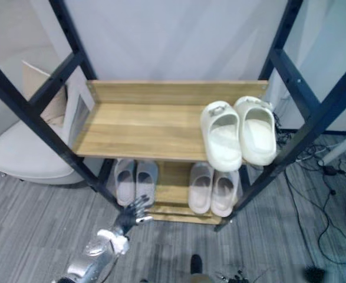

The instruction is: Organize the slippers on the shoe rack

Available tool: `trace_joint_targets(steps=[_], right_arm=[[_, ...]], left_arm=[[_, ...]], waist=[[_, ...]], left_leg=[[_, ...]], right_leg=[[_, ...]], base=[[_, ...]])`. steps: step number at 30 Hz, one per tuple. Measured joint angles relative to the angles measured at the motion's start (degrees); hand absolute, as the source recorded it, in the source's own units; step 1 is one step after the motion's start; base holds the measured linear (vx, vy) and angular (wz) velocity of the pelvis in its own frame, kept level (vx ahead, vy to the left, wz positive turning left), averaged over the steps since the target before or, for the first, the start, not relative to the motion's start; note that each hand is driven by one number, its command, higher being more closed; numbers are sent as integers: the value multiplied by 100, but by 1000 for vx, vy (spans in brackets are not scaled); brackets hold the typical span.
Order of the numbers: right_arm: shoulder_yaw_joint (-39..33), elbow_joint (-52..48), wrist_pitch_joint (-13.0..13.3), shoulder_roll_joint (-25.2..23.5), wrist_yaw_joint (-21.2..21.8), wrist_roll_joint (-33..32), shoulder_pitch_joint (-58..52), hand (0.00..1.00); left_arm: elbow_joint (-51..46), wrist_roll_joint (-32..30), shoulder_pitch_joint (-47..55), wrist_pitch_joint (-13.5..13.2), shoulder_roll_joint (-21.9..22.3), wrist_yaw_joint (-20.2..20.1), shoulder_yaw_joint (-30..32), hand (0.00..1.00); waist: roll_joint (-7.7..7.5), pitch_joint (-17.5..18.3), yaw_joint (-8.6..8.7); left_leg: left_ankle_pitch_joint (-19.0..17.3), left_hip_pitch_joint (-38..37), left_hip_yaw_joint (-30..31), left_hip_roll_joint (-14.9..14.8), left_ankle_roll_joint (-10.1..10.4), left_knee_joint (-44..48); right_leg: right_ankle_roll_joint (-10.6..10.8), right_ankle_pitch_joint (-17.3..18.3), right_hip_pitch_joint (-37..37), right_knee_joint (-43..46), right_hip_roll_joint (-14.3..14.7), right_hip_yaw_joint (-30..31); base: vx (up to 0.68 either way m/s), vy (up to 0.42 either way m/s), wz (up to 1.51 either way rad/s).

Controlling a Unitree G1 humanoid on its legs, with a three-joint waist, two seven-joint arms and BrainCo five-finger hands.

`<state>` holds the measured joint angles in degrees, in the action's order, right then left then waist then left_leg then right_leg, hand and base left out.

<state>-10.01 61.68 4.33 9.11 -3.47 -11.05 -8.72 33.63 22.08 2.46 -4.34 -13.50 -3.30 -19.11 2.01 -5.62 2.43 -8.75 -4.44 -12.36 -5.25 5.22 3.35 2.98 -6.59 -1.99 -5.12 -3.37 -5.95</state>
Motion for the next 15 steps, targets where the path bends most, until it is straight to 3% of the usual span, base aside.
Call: trace_joint_targets(steps=[9,15], right_arm=[[-281,236,-79,-4,-107,222,257,0],[-556,236,-90,2,-129,237,288,0]], left_arm=[[2266,-1707,-270,195,366,607,1376,0],[2433,-1986,-171,253,476,812,1825,0]], waist=[[-45,-17,-144],[-57,-19,-195]], left_leg=[[-16,-71,-136,-6,21,-19],[-23,-77,-166,-6,29,-8]], right_leg=[[-6,-3,-8,-1,60,148],[-21,-15,-10,-25,67,206]], base=[[-6,-12,-8],[-16,-7,-2]])
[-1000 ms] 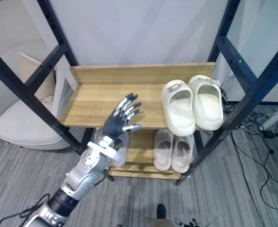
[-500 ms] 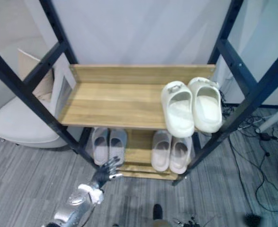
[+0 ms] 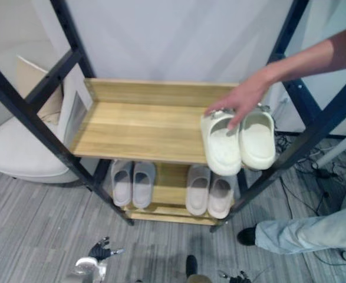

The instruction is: Organize the slippers on the shoe rack

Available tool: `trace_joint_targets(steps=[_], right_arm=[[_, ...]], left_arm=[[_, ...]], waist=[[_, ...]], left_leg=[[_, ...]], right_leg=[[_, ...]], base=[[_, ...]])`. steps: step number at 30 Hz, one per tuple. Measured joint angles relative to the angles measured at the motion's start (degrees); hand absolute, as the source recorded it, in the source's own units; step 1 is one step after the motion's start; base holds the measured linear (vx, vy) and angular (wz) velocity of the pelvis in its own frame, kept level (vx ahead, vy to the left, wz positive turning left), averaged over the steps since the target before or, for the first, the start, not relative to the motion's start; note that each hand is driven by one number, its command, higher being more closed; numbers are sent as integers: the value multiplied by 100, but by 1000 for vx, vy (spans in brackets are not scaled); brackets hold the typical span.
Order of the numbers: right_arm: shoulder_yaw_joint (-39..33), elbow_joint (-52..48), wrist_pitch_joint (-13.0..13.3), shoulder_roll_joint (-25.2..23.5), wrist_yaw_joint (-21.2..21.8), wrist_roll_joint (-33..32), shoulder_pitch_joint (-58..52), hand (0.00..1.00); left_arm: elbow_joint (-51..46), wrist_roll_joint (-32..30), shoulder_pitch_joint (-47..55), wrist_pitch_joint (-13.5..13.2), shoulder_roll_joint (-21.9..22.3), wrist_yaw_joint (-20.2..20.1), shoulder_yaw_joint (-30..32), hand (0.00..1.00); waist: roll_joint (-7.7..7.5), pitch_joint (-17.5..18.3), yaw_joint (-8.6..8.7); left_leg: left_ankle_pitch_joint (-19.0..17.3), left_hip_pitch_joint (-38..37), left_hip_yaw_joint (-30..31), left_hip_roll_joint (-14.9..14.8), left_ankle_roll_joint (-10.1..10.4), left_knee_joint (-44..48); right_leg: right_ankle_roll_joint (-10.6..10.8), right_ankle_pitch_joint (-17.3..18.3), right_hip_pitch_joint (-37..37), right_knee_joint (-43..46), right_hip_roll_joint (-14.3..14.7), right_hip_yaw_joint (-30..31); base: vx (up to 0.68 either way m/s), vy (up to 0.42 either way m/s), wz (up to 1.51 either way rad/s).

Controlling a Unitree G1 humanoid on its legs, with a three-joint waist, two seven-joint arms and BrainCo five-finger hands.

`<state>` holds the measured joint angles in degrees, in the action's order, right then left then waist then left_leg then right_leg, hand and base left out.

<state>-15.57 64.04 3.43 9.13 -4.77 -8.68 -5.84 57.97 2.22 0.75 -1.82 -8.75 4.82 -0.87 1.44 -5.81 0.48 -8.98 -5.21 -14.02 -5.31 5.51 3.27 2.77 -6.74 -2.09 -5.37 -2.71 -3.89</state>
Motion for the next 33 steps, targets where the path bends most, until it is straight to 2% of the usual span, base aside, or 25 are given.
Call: trace_joint_targets(steps=[11,24,28,33], right_arm=[[-3,117,-9,-1,12,195,81,0],[10,208,-4,-4,20,206,227,0],[18,211,-3,-5,15,207,235,0],[280,212,2,-45,-6,207,224,0]], left_arm=[[162,-218,-9,35,166,6,397,0],[344,-374,-17,30,321,4,295,0],[331,-558,-44,-8,317,32,-118,0],[-421,-670,-241,-58,294,16,-1649,0]], waist=[[14,-7,-37],[64,-25,-43],[88,-18,-32],[89,-18,-31]], left_leg=[[-45,-70,-116,-9,23,-18],[-43,-89,-42,18,20,-4],[-43,-87,29,14,20,-4],[-43,-76,58,23,20,-8]], right_leg=[[2,1,-15,-17,40,119],[10,3,1,-20,-2,13],[19,15,22,-21,-4,-33],[22,17,25,-20,-17,-60]], base=[[-11,-9,-6],[-11,-4,2],[-12,-14,8],[0,0,0]])
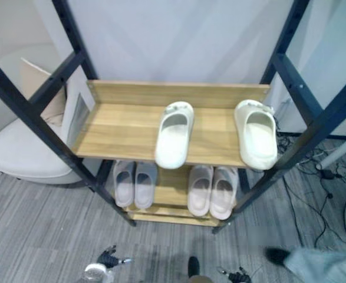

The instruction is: Organize the slippers on the shoe rack

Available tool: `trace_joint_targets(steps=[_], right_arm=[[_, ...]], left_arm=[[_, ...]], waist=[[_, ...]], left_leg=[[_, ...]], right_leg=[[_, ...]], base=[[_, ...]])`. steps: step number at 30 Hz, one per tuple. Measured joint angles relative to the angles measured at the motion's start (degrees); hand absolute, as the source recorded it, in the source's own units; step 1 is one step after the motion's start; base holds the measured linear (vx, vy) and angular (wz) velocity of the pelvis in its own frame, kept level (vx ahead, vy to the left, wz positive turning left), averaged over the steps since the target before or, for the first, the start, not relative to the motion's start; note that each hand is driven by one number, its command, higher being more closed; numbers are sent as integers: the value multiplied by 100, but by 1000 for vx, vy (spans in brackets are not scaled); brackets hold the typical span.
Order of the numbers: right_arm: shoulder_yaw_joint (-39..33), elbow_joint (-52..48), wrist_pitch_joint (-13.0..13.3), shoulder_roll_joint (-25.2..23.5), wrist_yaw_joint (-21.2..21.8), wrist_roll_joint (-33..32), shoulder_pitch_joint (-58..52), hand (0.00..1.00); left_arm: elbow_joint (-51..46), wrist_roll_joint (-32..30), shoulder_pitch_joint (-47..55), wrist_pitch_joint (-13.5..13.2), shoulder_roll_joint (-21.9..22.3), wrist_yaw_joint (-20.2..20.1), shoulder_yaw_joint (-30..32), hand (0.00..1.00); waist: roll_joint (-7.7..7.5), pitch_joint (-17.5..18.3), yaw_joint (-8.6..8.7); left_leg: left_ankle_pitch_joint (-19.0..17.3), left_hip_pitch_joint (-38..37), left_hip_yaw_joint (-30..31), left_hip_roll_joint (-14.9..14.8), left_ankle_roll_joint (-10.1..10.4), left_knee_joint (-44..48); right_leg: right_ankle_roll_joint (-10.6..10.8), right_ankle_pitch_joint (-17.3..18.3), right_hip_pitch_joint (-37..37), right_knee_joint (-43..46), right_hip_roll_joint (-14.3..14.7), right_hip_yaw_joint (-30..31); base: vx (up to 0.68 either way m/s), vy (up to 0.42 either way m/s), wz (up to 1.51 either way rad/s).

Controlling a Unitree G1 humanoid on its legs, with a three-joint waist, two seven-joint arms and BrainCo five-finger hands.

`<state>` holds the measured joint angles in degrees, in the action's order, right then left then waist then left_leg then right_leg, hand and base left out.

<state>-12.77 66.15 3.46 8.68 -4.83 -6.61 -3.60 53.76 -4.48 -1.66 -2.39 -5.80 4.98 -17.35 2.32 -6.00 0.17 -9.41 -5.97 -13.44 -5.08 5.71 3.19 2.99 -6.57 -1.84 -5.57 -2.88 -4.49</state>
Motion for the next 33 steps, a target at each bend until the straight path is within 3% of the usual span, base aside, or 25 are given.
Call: trace_joint_targets(steps=[7,12,21,25,33], right_arm=[[61,-13,64,-61,-29,-9,1,0],[81,-13,75,-4,-23,-14,12,0],[241,-12,75,73,-11,-14,28,0],[406,-12,76,116,-10,-14,38,0],[645,6,80,172,-17,-12,25,0]], left_arm=[[-1959,324,-191,-240,-16,-424,-1417,0],[-3734,1234,-180,-452,-233,-820,-2020,0],[-5403,2080,-176,-517,-484,-998,-2220,0],[-6224,2463,-178,-664,-476,-981,-2213,0],[-7247,2713,-185,-706,-404,-773,-2258,0]], waist=[[26,11,69],[121,33,67],[188,77,63],[200,89,52],[205,216,-42]], left_leg=[[15,102,131,14,-18,4],[18,105,144,29,-23,1],[28,91,146,37,-42,2],[27,77,147,38,-43,0],[51,104,126,94,-90,20]], right_leg=[[11,9,-7,2,-29,-115],[13,10,-4,22,-39,-114],[9,4,11,18,-48,-103],[9,4,27,29,-48,-104],[22,-5,-5,47,-102,-4]], base=[[-3,-12,8],[3,-2,1],[0,0,0],[0,0,0],[0,0,0]])
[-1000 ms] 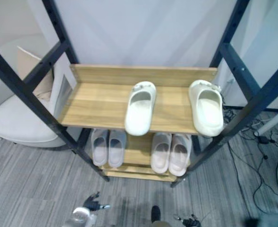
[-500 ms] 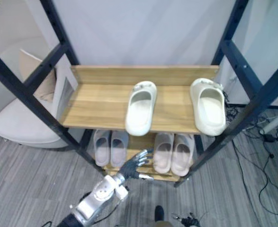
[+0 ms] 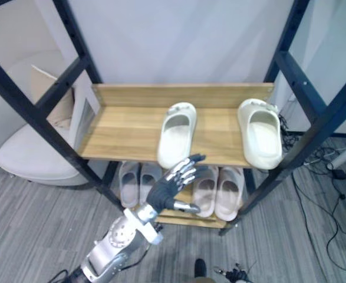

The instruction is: Organize the slippers on the shoe rack

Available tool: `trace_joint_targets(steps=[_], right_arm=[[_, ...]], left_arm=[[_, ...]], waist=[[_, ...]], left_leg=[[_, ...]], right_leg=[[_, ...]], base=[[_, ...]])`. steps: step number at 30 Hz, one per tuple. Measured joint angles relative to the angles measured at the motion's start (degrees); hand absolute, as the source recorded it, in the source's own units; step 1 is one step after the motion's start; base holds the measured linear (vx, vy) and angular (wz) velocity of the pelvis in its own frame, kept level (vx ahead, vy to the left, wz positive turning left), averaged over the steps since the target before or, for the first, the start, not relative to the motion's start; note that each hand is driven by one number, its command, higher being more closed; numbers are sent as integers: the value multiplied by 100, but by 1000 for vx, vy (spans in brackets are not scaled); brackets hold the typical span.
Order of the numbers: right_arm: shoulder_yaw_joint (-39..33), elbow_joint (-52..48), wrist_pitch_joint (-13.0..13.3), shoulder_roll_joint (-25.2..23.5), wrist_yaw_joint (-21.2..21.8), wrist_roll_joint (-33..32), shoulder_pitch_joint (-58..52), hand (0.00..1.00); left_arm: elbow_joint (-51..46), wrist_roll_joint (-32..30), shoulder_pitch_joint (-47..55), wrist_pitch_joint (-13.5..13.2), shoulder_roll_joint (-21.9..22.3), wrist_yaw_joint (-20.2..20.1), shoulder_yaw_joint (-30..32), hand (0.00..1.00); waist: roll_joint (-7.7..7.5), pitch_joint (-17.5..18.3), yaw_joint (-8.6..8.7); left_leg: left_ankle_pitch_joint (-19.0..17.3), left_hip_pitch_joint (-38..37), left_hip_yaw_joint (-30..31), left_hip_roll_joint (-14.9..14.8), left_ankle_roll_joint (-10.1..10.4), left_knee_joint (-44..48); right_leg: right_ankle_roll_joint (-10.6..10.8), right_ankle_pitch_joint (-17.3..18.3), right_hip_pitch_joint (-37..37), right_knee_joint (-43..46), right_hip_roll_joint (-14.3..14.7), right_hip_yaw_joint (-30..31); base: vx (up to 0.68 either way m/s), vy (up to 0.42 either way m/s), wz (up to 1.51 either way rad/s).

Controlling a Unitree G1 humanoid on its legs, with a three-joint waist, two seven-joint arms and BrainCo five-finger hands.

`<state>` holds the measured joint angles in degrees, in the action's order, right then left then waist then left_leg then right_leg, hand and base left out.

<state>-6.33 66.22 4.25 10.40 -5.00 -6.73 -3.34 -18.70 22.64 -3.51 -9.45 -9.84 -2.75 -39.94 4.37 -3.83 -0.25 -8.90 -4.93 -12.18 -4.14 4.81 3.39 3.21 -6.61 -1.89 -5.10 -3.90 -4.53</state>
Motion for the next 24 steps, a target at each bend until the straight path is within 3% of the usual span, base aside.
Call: trace_joint_targets(steps=[8,14,24], right_arm=[[213,9,1,45,-14,0,-25,0],[215,8,2,52,-45,1,-63,0],[155,-7,-14,39,-67,1,-162,0]], left_arm=[[-301,-11,-31,-132,228,191,8,0],[-293,-495,-417,-134,360,561,320,0],[1677,-1622,-1539,44,393,1384,1592,0]], waist=[[-53,92,-24],[-60,104,-36],[-76,125,6]], left_leg=[[-43,92,-10,23,-70,155],[-48,103,-16,74,-85,177],[-47,78,6,65,-85,146]], right_leg=[[26,-21,-26,0,-65,5],[63,-54,-29,0,-122,6],[58,-93,-6,-43,-103,-70]], base=[[-32,-5,-1],[-22,1,0],[-1,-1,0]])
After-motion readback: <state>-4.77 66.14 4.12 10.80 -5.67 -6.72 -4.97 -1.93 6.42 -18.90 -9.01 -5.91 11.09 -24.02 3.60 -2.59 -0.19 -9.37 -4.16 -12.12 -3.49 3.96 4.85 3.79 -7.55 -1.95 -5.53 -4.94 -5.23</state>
